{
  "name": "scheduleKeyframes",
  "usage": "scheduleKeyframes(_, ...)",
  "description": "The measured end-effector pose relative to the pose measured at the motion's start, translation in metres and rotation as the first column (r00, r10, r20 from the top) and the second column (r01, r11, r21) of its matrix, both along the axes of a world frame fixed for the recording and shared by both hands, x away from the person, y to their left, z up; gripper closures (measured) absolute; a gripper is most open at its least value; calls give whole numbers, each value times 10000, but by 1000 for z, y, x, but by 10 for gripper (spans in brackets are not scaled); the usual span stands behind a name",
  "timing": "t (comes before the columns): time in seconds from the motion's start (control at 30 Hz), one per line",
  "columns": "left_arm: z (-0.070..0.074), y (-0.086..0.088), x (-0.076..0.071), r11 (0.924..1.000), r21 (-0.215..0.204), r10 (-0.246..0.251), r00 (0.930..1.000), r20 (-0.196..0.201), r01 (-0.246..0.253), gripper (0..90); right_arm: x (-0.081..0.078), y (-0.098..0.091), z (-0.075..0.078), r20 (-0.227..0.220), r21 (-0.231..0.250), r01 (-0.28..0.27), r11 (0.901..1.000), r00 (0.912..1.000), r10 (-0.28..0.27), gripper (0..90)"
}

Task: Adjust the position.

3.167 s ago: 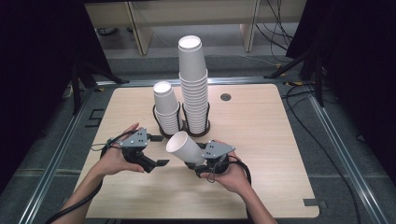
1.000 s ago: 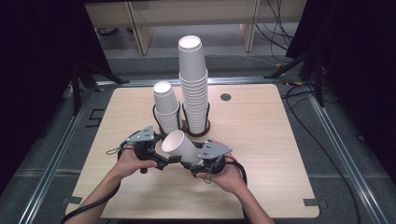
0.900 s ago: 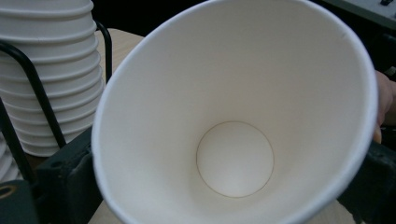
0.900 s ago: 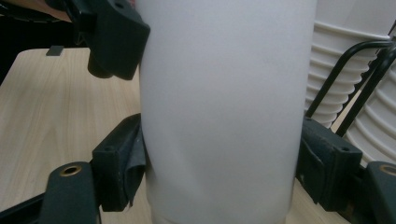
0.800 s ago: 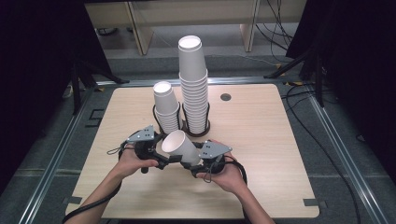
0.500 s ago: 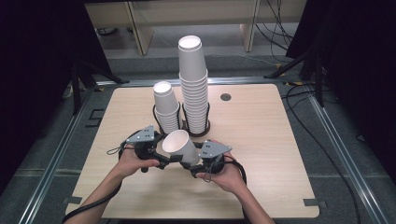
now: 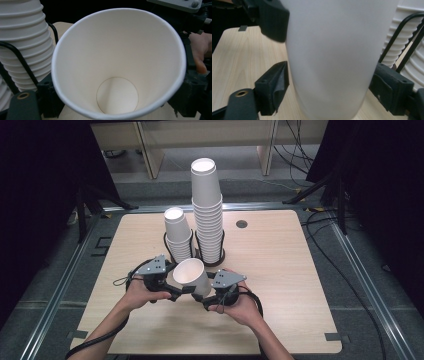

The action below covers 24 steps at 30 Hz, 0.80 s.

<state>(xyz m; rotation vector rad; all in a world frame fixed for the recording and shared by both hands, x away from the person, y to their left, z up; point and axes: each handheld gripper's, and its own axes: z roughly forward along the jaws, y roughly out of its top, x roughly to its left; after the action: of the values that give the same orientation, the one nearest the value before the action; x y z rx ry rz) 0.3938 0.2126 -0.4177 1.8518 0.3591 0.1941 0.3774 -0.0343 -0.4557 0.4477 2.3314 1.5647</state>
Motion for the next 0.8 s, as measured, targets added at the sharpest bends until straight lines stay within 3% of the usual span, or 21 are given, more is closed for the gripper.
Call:
scheduleKeyframes(0.03,0,0,0,10000,-72,-32,10000,25,33,159,1,-2,0,80,-132,41,9999,10000,-40,178)
scheduleKeyframes(0.2,2,1,-2,9991,355,219,9990,395,-233,160,1,-4,-2,-1,-201,149,9997,9999,-149,165)
scheduleKeyframes(0.27,2,1,-2,9994,221,254,9988,410,-264,161,0,-5,-2,-64,-251,98,9996,9999,-100,165)
scheduleKeyframes(0.37,3,4,-2,9980,520,339,9976,603,-371,162,0,-8,-3,-53,-216,227,9995,9997,-229,165)
scheduleKeyframes(0.4,3,4,-3,9985,358,389,9977,564,-409,163,-1,-9,-2,-151,-183,212,9996,9997,-215,165)
scheduleKeyframes(0.5,4,6,-4,9979,432,465,9972,590,-491,165,-4,-14,-2,-263,-83,230,9997,9994,-232,166)
scheduleKeyframes(0.57,3,7,-5,9979,426,466,9972,582,-491,166,-4,-20,-2,-177,-208,353,9992,9992,-356,166)
scheduleKeyframes(0.6,3,7,-5,9978,441,468,9973,574,-494,166,-3,-24,-1,110,-256,415,9988,9991,-412,167)
scheduleKeyframes(0.63,2,7,-5,9977,452,479,9972,568,-505,166,-5,-24,-2,-272,-2,386,9993,9989,-386,169)
scheduleKeyframes(0.77,1,4,-5,9980,234,574,9967,567,-588,167,-5,-36,0,-252,11,696,9976,9973,-696,173)
scheduleKeyframes(0.8,2,3,-6,9976,347,584,9967,569,-604,167,-5,-38,1,-218,30,782,9969,9967,-781,173)
